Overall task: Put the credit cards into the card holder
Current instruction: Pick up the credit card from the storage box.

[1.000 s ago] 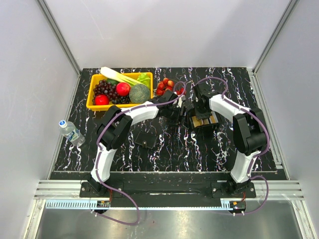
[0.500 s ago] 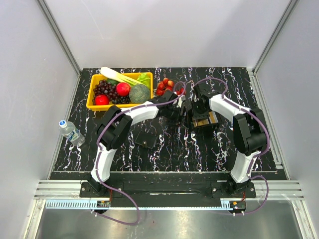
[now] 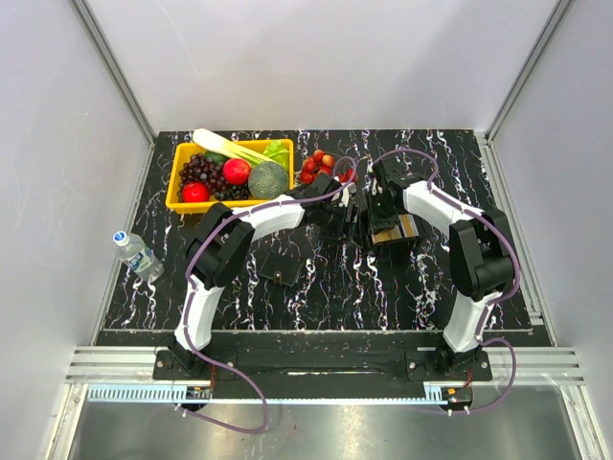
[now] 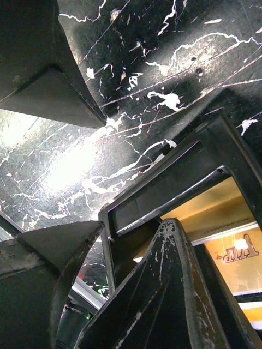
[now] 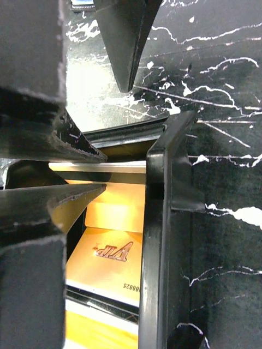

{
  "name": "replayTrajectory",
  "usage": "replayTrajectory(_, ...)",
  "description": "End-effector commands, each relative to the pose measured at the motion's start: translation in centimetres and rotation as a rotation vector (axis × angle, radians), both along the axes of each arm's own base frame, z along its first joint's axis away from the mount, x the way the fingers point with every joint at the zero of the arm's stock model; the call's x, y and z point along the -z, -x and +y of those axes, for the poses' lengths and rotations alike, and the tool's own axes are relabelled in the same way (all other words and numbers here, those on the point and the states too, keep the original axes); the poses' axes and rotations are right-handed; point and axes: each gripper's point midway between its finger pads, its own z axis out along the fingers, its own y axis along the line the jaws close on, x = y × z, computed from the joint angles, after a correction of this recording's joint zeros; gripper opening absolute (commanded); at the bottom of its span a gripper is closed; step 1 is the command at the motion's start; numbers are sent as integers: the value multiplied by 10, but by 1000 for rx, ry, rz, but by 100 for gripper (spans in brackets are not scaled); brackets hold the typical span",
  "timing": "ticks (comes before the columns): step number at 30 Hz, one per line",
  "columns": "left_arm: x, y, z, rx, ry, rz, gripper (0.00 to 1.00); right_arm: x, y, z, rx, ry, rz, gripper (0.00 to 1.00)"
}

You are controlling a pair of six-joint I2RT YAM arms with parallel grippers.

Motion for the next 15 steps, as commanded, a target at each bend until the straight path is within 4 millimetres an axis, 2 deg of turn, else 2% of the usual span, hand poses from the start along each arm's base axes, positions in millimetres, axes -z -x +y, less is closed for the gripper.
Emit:
replayTrajectory(1, -17, -6, -3, 2, 45, -38, 72, -14, -8, 17, -9, -83, -29, 24)
replayTrajectory(2, -17, -6, -3, 4, 46, -38, 72, -14, -8, 18, -9, -83, -27, 18)
replayTrajectory(3, -18, -6, -3, 3, 47, -38, 72, -14, -8, 18, -7, -86, -25, 8)
replayTrajectory(4, -17, -6, -2, 3, 45, -39, 72, -14, -8, 19, -8, -89, -25, 6)
replayTrajectory(5, -18, -6, -3, 4, 48, -41, 72, -14, -8, 19, -9, -91, -22, 7)
replayTrajectory(7, -18, -5, -2, 3, 47, -41, 72, -16, -7, 21, -14, -111, -19, 17)
replayTrajectory(13, -18, -5, -2, 2, 50, -40, 72, -17, -5, 27, -22, -177, 8, 24)
replayTrajectory(15, -19, -5, -2, 1, 50, -39, 72, -17, -4, 28, -18, -194, 17, 24)
